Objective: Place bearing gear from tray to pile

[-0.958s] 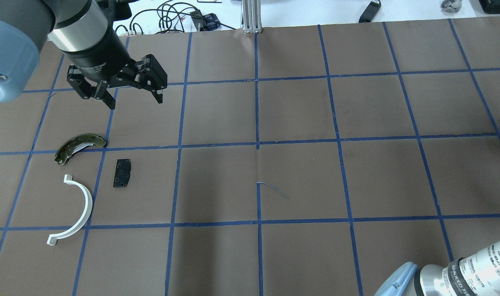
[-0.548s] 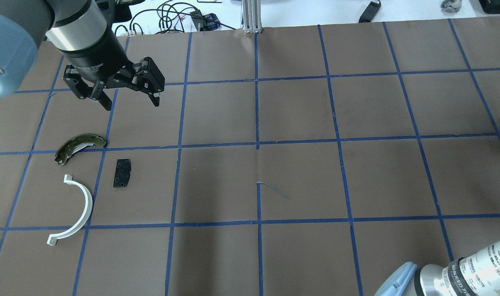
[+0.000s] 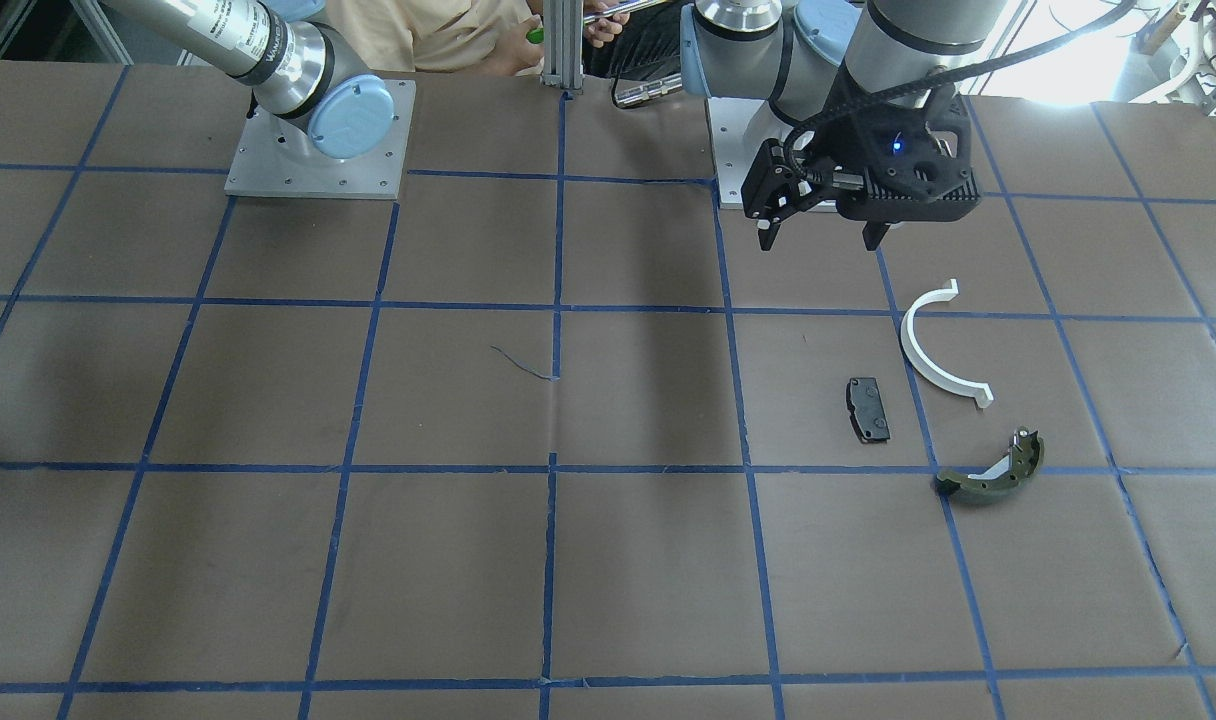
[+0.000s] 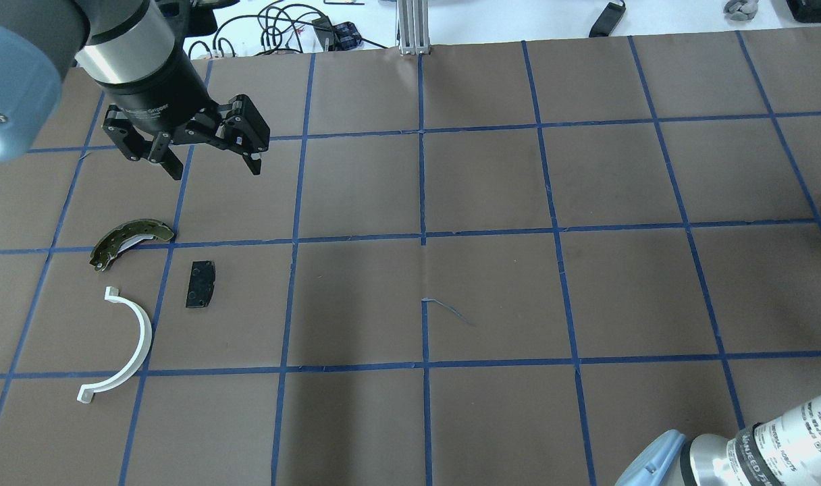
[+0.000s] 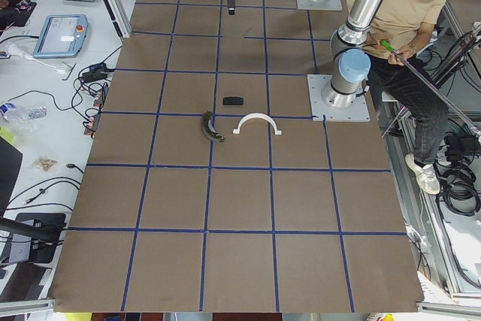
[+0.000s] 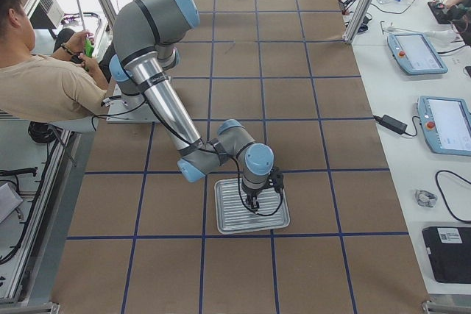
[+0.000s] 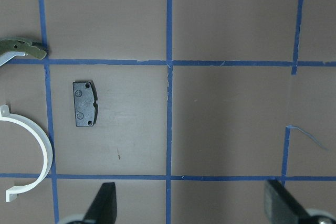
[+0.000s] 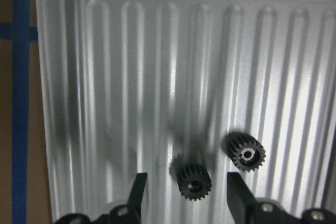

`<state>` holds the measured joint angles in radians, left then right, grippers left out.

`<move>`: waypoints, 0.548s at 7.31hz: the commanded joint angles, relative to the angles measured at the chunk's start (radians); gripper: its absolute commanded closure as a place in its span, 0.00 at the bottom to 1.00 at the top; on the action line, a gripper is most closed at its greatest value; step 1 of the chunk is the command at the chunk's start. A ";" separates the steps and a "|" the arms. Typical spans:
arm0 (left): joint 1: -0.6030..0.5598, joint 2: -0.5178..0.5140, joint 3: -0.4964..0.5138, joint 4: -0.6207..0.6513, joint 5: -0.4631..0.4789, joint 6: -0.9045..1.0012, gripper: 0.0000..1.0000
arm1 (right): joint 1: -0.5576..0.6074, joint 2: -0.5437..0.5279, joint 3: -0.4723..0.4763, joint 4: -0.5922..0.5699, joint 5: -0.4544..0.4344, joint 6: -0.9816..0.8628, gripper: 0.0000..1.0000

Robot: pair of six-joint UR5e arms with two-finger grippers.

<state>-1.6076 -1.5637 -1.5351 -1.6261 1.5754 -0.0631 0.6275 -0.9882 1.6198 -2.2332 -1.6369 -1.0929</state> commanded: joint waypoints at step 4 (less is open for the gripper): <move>0.003 0.002 0.000 0.011 -0.001 0.000 0.00 | 0.000 0.006 0.000 0.000 0.000 -0.025 0.48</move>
<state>-1.6057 -1.5629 -1.5343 -1.6217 1.5751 -0.0629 0.6274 -0.9839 1.6209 -2.2334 -1.6367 -1.1159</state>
